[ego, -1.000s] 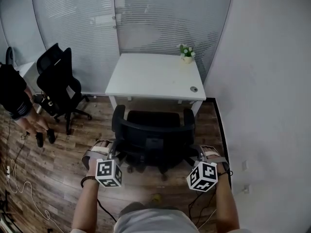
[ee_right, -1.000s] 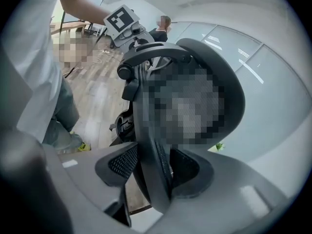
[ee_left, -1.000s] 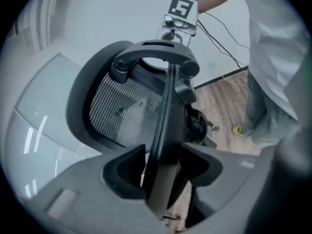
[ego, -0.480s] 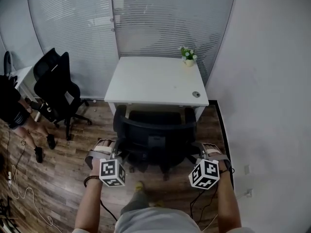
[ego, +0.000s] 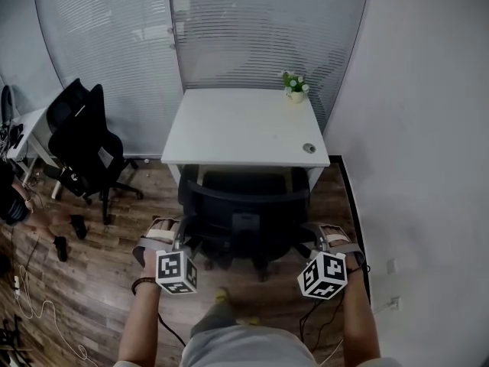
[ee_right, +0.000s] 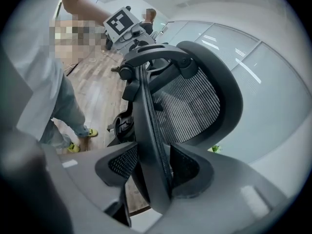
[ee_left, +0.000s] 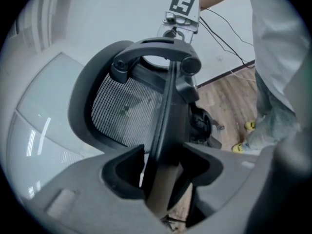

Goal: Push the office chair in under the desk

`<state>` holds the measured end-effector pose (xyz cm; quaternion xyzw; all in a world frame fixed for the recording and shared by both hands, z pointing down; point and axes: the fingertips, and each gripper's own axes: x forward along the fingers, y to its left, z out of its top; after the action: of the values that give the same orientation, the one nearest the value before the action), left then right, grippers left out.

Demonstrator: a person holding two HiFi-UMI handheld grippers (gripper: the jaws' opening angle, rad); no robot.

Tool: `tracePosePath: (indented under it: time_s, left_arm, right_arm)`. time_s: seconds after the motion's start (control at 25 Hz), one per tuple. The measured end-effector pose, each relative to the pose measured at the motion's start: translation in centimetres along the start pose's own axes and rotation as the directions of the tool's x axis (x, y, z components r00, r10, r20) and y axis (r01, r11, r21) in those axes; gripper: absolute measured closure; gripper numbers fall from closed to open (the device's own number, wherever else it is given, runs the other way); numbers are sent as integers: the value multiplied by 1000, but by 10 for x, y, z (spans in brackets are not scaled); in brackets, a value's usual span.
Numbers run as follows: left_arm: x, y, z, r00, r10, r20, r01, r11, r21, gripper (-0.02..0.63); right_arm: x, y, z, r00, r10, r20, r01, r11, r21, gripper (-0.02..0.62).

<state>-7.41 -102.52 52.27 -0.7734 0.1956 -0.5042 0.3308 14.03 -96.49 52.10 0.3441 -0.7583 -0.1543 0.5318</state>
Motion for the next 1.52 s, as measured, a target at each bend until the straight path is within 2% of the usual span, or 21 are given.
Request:
tracePosePath:
  time_s: [0.36,0.68,0.84,1.0,1.2,1.28,1.4,1.52]
  left_arm:
    - [-1,-2,2,1000,19,18,-19,999,-27,371]
    - [-9,-1,8,996,38,77,-27,990,-140,308]
    - [-19,2,8,995,50,89,-29,975,-221,304]
    - [-36,8,15,984,98,146,-43,939,-340,301]
    - [-57,13,18,969,177,174,-82,890,-449,318]
    - [-63,14,22,958,215,188,-94,860,-502,339]
    - [-72,16,27,940,271,206,-102,801,-589,369]
    - [-84,18,33,921,328,209,-118,747,-655,406]
  right_arm:
    - [-2,2,-1,999,-27,18,27,1000,-10,393]
    - [-12,4,-1,997,-67,31,67,997,27,393]
    - [-21,4,0,990,-132,50,131,991,23,393]
    - [-37,-2,1,976,-200,91,189,976,112,394]
    - [-64,-16,6,940,-301,162,236,914,331,396]
    - [-71,-19,5,928,-327,177,233,884,406,397]
    - [-81,-18,3,913,-363,187,234,840,490,404]
    - [-93,-16,0,897,-404,177,251,798,548,445]
